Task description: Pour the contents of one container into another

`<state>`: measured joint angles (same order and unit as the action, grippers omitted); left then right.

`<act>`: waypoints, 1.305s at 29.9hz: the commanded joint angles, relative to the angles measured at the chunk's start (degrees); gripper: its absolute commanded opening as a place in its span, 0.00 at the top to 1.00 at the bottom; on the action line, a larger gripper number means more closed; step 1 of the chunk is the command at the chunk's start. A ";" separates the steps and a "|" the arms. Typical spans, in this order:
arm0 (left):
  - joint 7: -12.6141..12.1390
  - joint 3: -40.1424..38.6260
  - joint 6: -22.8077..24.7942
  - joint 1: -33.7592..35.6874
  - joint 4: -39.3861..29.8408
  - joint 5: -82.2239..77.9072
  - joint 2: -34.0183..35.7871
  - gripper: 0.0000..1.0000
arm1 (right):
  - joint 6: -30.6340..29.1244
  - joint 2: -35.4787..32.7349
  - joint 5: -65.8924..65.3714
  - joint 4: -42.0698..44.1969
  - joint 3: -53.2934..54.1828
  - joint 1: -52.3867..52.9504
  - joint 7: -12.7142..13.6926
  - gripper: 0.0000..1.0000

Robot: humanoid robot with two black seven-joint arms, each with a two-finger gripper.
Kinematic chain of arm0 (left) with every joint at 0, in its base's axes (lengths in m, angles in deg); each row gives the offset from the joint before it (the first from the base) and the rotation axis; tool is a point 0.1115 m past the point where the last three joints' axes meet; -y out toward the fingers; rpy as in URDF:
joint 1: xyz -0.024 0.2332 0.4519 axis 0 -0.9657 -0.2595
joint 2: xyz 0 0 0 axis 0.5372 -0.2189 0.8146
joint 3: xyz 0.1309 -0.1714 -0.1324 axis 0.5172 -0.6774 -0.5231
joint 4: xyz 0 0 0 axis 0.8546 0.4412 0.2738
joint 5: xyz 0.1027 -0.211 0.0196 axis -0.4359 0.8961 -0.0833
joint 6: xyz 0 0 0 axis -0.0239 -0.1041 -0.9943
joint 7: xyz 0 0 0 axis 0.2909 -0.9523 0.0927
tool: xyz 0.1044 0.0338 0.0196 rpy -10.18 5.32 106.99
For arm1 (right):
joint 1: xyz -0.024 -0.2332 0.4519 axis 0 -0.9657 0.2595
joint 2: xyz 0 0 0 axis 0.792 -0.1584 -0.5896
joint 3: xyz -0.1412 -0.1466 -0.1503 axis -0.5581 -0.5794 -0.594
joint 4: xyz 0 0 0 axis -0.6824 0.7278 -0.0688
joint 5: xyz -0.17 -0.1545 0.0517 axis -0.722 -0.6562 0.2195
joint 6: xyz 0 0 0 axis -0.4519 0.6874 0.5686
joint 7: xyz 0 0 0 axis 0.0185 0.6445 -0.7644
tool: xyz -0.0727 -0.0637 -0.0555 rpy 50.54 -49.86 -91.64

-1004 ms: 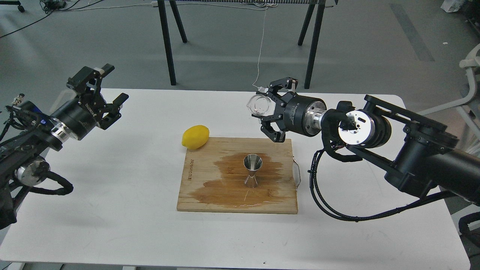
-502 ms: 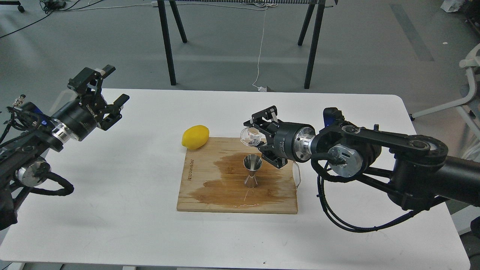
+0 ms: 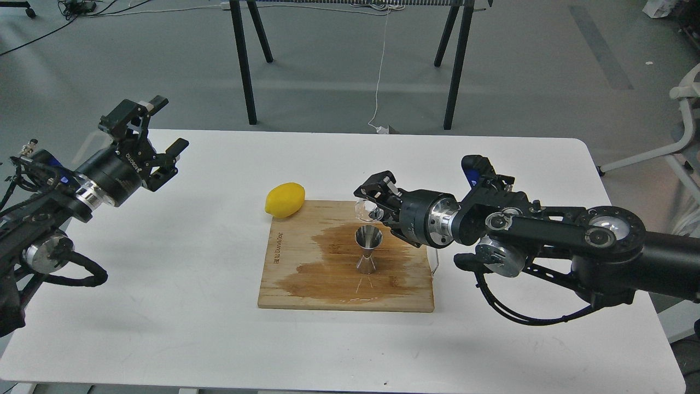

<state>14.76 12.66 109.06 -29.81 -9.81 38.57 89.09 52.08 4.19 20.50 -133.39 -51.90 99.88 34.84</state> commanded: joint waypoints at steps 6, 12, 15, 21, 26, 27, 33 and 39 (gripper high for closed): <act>0.00 -0.08 0.00 -0.01 0.00 0.00 0.00 0.01 | 0.02 0.48 -3.92 0.02 -0.58 0.76 -0.39 0.65; 0.00 -0.08 0.00 -0.01 0.09 0.00 0.00 0.01 | 0.02 0.57 -6.38 0.02 -1.72 1.28 -0.39 0.65; 0.00 -0.08 0.00 -0.01 0.18 0.00 0.00 0.01 | 0.02 0.57 -7.08 0.02 -3.21 2.60 -0.56 0.65; 0.00 -0.08 0.00 -0.01 0.18 0.00 0.00 0.01 | -0.16 0.65 -9.98 0.02 -4.53 3.22 -1.09 0.65; 0.00 -0.08 0.00 -0.01 0.18 0.00 0.00 0.01 | -0.16 0.83 -11.57 -0.06 -6.38 4.01 -1.44 0.65; 0.00 -0.08 0.00 -0.01 0.18 0.00 0.09 0.01 | -0.16 0.92 -12.00 -0.06 -6.64 4.10 -1.53 0.65; 0.00 -0.08 0.00 -0.01 0.18 0.00 0.09 0.01 | -0.25 1.00 -14.20 -0.24 -8.05 4.62 -1.62 0.65; 0.00 -0.08 0.00 -0.01 0.18 0.00 0.09 0.01 | -0.42 0.92 -16.49 -0.33 -10.16 5.68 -2.41 0.65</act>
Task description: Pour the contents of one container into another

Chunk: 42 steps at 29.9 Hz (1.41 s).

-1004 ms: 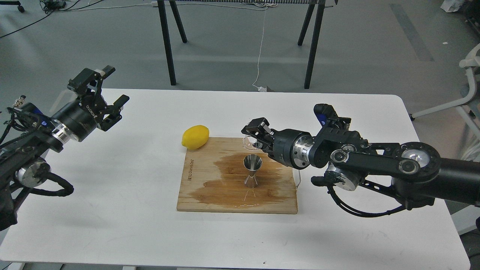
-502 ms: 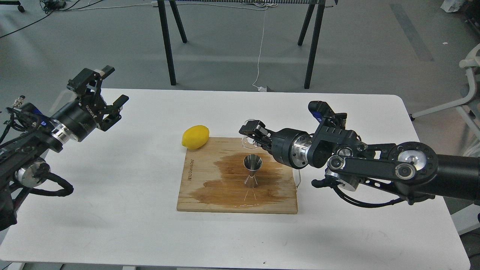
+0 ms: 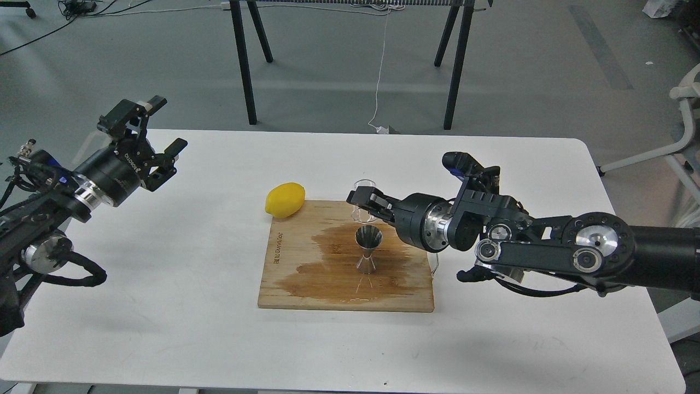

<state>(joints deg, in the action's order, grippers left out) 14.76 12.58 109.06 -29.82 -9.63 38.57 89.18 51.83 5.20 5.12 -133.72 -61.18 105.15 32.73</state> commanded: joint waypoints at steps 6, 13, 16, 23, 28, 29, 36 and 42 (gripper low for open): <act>0.00 0.01 0.00 0.00 0.00 0.00 0.00 0.01 | -1.14 -0.09 -3.74 -0.08 -2.28 0.86 -1.34 0.66; 0.00 0.01 0.00 0.00 0.00 0.00 0.00 0.01 | -1.05 -0.09 -7.61 0.01 -3.77 1.21 -2.75 0.66; 0.00 0.01 0.00 0.00 0.00 0.09 0.00 0.01 | -0.96 -0.17 -8.67 0.01 -4.22 1.30 -3.89 0.66; 0.00 0.01 0.00 0.00 0.00 0.00 0.00 0.01 | -0.88 -0.44 -11.65 0.09 -4.39 1.30 -5.30 0.66; 0.00 0.01 0.00 0.00 0.00 0.09 0.00 0.01 | -0.35 -0.70 -11.05 0.18 -3.87 1.38 -4.95 0.66; 0.00 0.01 0.00 0.00 0.00 0.09 0.00 0.01 | -0.26 -0.88 -10.00 0.27 -3.26 1.30 -4.78 0.66; 0.00 0.01 0.00 0.00 0.00 0.00 -0.08 0.01 | -0.17 -4.30 20.20 -0.17 13.85 -4.22 -4.51 0.67; 0.00 0.01 0.00 0.00 0.00 0.00 0.00 0.01 | -0.08 -7.99 49.21 1.32 38.45 -18.18 -4.25 0.67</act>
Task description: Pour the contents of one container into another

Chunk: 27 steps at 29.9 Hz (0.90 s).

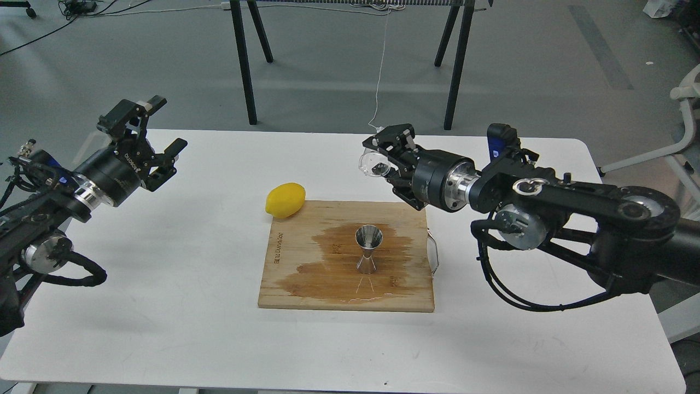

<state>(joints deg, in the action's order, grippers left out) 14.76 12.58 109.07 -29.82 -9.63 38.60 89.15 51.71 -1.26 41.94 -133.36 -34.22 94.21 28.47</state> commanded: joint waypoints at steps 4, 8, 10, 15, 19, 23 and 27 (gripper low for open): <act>0.00 -0.09 0.00 -0.09 0.00 0.14 -0.06 0.01 | 0.04 -1.81 26.81 5.60 28.72 -20.07 0.01 0.67; 0.00 -0.09 0.00 -0.88 0.00 0.06 -0.06 0.01 | -0.05 -0.84 32.29 9.92 43.49 -31.77 0.01 0.67; 0.00 -0.09 0.00 -0.88 0.00 0.06 -0.06 0.01 | 0.04 0.21 32.47 10.63 48.78 -36.43 0.01 0.67; 0.00 0.00 0.00 -0.88 -0.18 0.06 0.03 0.01 | 0.39 1.71 34.84 10.80 56.26 -44.53 -0.17 0.68; 0.00 -0.09 0.00 -0.88 -0.09 0.06 0.55 0.01 | 1.53 1.71 35.64 11.77 57.41 -48.05 -0.17 0.68; 0.00 -0.09 0.00 -0.97 -0.18 0.06 0.29 0.01 | 1.53 1.88 35.73 15.80 57.24 -48.67 -0.26 0.68; 0.00 0.00 0.00 -0.97 -0.18 0.06 -0.06 0.01 | 1.62 3.64 35.64 18.71 56.89 -48.58 -0.08 0.68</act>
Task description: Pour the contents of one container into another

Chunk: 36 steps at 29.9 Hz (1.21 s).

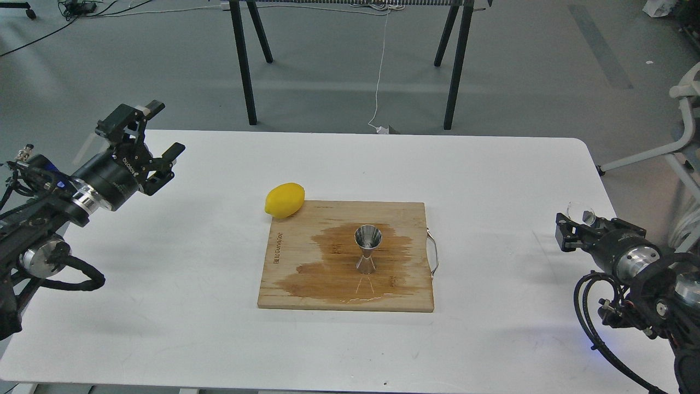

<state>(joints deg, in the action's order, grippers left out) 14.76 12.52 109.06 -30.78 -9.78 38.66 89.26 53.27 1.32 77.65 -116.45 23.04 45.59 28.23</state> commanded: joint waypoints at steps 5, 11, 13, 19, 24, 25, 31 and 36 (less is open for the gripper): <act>0.00 0.06 0.00 -0.01 0.06 0.00 -0.17 0.01 | 0.41 1.24 -0.08 2.16 -1.68 -0.15 0.25 0.67; 0.00 0.06 0.00 -0.01 -0.03 0.00 -0.17 0.01 | 1.46 1.33 -0.16 2.33 -3.44 -0.23 0.25 0.67; 0.00 0.06 0.00 -0.10 0.06 0.00 -0.17 0.01 | 1.47 1.94 -0.25 2.77 -3.53 -0.15 0.25 0.67; 0.00 0.15 0.00 -0.19 -0.02 0.00 -0.34 0.01 | 1.47 3.26 -0.43 4.71 -4.67 0.91 0.25 0.66; 0.00 0.15 0.00 -0.19 -0.02 -0.09 -0.61 0.01 | 1.47 3.44 -0.52 4.71 -5.99 1.96 0.25 0.62; 0.00 0.15 0.00 -0.19 0.06 -0.09 -0.61 0.01 | 1.47 3.44 -0.52 4.71 -5.99 2.14 0.25 0.60; 0.00 0.15 0.00 -0.19 0.06 -0.09 -0.78 0.01 | 1.64 3.44 -0.52 4.71 -6.16 2.31 0.25 0.49; 0.00 0.15 0.00 -0.19 0.06 -0.09 -0.78 0.01 | 2.08 3.44 -0.60 4.71 -6.25 2.40 0.25 0.40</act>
<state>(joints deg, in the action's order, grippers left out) 14.76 12.68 109.07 -30.96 -9.73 38.57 88.48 55.18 4.76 77.13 -111.74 16.83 47.96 28.47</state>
